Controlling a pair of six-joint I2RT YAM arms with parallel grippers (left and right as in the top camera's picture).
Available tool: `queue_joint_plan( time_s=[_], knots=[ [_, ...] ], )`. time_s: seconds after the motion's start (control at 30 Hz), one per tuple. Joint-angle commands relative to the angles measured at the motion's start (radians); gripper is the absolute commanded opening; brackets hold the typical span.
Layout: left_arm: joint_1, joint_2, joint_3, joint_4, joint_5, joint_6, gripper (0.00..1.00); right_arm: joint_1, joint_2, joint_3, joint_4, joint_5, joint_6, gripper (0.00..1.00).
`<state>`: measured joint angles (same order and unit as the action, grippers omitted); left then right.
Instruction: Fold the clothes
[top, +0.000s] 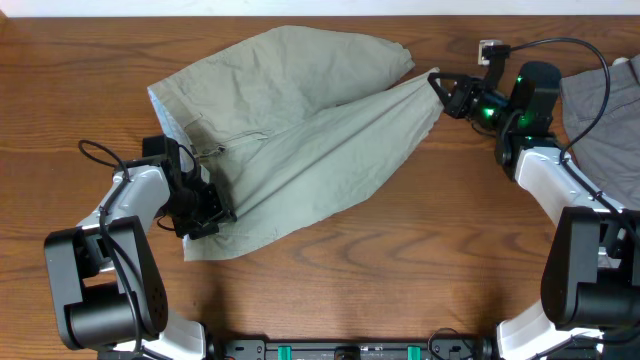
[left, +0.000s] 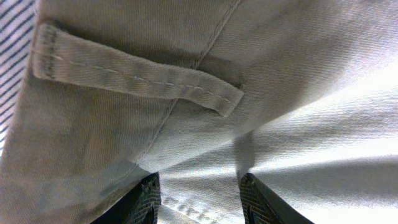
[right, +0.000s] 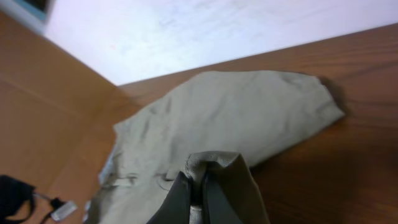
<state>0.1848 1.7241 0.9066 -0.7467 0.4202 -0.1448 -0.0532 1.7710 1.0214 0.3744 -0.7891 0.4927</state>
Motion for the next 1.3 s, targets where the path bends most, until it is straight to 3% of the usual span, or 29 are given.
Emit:
queue_joint_plan(
  time_s=[0.0,0.37,0.6,0.83,0.87,0.97,1.0,1.13,1.27],
  knots=[
    [0.001,-0.012,-0.01,0.001,-0.029,0.013,0.45,0.001,-0.024,0.01,0.028,-0.077,0.085,0.01],
    [0.001,-0.012,-0.01,0.011,-0.029,0.013,0.45,0.019,-0.169,0.011,-0.134,-0.105,0.339,0.06],
    [0.0,-0.012,-0.01,0.01,-0.029,0.012,0.44,0.043,-0.077,0.011,-0.247,0.2,0.322,0.09],
    [0.0,-0.012,-0.01,0.01,-0.029,0.013,0.45,0.039,0.125,0.011,-0.107,0.278,0.252,0.13],
    [0.0,-0.012,-0.01,0.01,-0.029,0.012,0.44,0.031,0.148,0.011,-0.095,0.286,0.214,0.24],
    [0.001,-0.012,-0.01,0.011,-0.029,0.013,0.44,-0.016,0.172,0.012,-0.113,0.267,0.082,0.4],
    [0.001,-0.012,-0.01,0.011,-0.029,0.013,0.45,-0.036,0.17,0.012,-0.129,0.251,0.035,0.51],
    [0.001,-0.012,-0.01,0.011,-0.029,0.013,0.44,-0.14,0.141,0.012,-0.256,0.127,-0.071,0.57],
    [0.0,-0.012,-0.01,0.011,-0.029,0.013,0.44,-0.199,0.131,0.012,-0.497,0.037,-0.162,0.57]
  ],
)
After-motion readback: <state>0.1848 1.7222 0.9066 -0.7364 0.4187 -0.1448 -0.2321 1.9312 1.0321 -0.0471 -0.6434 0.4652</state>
